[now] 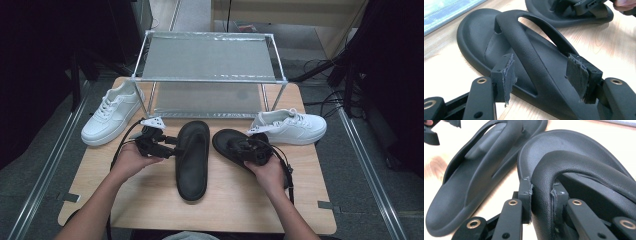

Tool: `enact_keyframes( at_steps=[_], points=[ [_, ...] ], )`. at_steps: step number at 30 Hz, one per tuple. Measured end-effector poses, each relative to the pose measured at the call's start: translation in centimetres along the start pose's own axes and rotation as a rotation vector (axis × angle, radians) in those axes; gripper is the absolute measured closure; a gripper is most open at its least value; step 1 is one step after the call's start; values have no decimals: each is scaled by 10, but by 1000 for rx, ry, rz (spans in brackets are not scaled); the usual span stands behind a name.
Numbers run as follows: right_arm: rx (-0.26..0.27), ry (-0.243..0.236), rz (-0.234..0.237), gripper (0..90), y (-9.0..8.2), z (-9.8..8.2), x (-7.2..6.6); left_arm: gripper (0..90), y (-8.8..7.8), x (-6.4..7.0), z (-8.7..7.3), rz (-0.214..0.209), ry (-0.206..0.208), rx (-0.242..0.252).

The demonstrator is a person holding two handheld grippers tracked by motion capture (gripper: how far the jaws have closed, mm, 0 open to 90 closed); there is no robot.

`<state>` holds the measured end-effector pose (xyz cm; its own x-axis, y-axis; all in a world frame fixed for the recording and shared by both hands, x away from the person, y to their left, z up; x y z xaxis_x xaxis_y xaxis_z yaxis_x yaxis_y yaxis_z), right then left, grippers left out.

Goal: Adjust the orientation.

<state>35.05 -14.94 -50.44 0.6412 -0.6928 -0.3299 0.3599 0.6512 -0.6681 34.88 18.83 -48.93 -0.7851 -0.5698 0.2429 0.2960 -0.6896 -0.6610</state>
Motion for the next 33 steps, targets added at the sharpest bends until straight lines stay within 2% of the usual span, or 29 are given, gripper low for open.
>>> enact_keyframes(
  at_steps=[6,9,13,18,21,29,30,31,33],
  points=[
    [-6,0,-9,749,9,0,2,402,1,1,0,-6,4,-6],
    [-11,-21,-23,736,10,-1,0,402,1,0,0,-5,4,-5],
    [5,-23,-7,654,6,1,0,402,1,0,0,-7,4,-9],
    [4,-40,-11,639,0,1,-1,400,1,0,0,-7,-1,-4],
    [37,-48,2,641,-9,3,-3,400,1,-1,0,-6,-2,-6],
    [59,-63,6,706,-28,1,-1,398,2,0,0,-2,0,-15],
    [67,-59,9,725,-31,1,0,398,2,0,0,-2,1,-15],
    [70,-58,8,784,-34,1,2,399,2,0,0,-3,0,-15],
    [69,-58,9,818,-35,1,3,398,3,0,0,-5,1,-15]
  ],
)
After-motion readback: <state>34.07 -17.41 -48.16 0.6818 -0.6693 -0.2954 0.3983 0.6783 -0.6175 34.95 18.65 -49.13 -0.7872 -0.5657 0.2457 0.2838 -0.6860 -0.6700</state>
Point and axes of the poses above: each handheld gripper's, and its own axes: y roughly forward along the jaws, z roughly out of its top, x roughly to its right, the point moved 1 cm from there along y, roughly forward along the jaws, and after that the axes turned 2 degrees about z, right-handed, at the moved point
